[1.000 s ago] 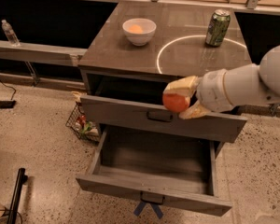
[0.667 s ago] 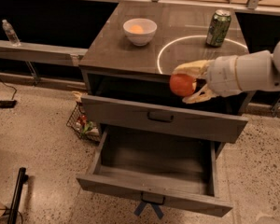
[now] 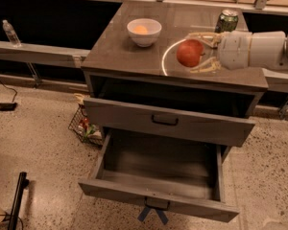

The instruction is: Pick apple from middle drawer and place on counter

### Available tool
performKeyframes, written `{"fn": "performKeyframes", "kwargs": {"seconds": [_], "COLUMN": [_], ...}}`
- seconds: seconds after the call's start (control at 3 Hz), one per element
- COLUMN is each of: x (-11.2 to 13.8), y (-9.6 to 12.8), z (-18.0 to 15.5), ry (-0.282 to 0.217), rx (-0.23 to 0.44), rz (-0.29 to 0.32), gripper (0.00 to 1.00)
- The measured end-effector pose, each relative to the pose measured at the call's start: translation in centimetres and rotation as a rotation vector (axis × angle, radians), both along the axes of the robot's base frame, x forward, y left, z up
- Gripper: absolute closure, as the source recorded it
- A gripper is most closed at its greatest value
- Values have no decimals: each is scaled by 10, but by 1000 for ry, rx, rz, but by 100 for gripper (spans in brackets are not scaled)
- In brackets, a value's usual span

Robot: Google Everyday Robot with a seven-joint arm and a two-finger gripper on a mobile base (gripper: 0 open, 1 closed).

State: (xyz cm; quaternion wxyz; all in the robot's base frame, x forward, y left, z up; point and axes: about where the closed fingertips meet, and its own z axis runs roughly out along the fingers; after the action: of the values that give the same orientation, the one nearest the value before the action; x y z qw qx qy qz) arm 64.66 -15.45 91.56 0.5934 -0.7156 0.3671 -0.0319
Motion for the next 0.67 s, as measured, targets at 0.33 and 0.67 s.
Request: {"fn": "performKeyframes", "kwargs": {"seconds": [0.33, 0.67], "x": [28, 44], "y": [-7, -10], "z": [19, 11], "ry": [33, 117], "rx": [103, 150], "rz": [-17, -28], "gripper": [85, 61]}}
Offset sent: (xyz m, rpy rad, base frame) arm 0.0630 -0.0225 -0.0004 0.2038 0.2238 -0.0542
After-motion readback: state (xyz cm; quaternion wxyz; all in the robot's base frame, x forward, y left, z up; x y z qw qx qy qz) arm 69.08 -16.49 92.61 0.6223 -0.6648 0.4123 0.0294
